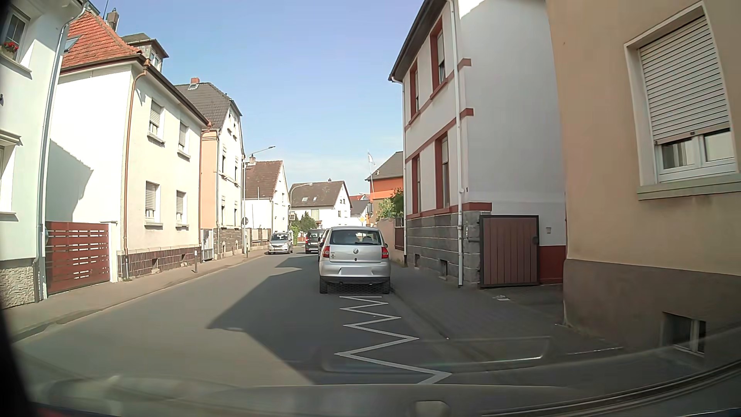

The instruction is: Follow the waypoints while adhering to traffic rules and regulations

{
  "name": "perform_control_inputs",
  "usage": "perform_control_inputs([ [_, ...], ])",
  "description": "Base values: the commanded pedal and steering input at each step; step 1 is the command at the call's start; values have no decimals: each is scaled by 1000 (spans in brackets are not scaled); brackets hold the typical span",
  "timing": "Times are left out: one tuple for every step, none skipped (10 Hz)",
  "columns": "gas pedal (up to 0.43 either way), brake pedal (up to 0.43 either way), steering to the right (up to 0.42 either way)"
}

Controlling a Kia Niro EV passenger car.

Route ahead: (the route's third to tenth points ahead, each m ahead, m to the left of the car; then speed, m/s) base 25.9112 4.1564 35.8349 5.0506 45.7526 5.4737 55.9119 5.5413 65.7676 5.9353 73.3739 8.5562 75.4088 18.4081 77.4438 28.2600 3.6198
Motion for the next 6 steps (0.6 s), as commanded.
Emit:
perform_control_inputs([
  [0, 280, -138],
  [0, 280, -140],
  [0, 280, -140],
  [0, 280, -140],
  [0, 280, -139],
  [0, 280, -138],
])
